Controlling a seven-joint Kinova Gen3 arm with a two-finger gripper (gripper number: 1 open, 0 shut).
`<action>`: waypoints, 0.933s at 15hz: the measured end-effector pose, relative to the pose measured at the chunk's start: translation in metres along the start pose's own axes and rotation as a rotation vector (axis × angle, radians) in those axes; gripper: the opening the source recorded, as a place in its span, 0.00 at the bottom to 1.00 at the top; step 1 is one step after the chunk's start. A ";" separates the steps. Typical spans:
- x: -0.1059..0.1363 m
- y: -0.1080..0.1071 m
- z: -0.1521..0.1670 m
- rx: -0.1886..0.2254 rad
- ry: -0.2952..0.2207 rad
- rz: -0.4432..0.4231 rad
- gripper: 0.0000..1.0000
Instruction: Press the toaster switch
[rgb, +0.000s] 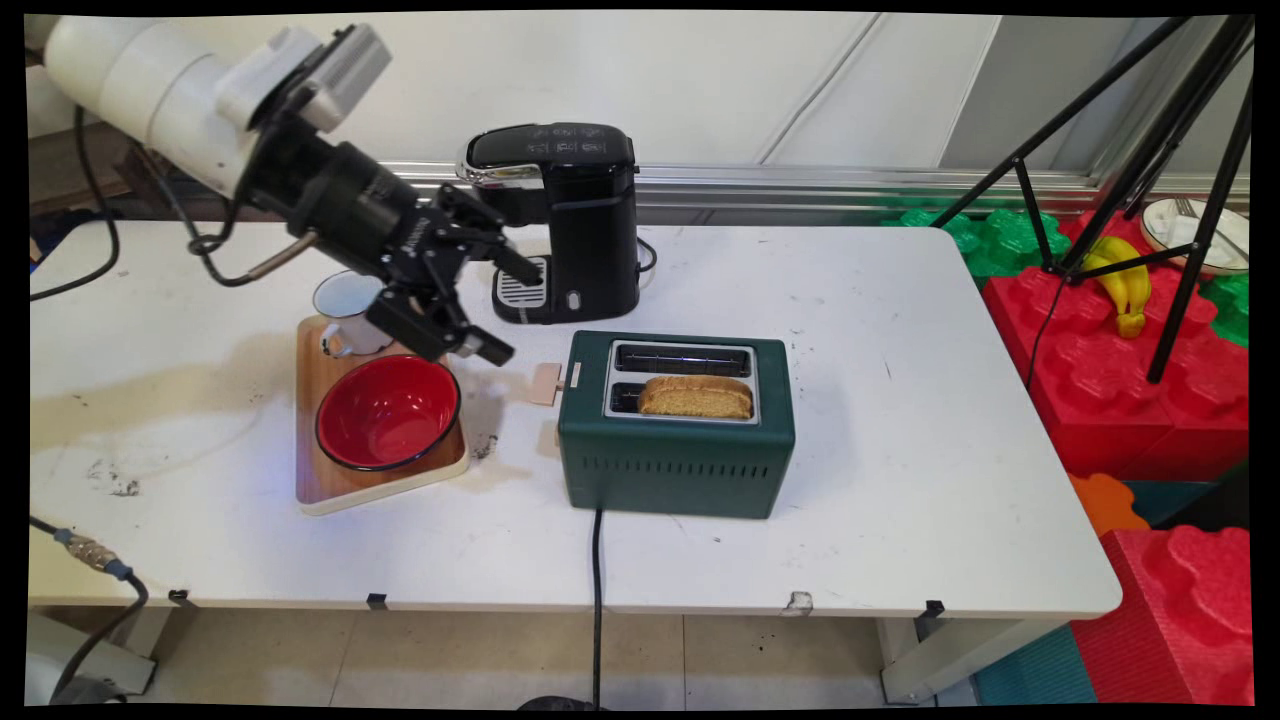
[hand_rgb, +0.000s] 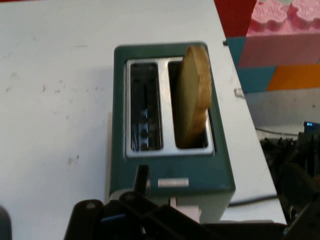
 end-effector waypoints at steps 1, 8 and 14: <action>-0.005 0.000 -0.004 0.001 -0.008 -0.001 1.00; -0.035 -0.010 -0.002 0.023 -0.053 0.005 1.00; -0.045 -0.019 0.017 0.048 -0.058 0.000 1.00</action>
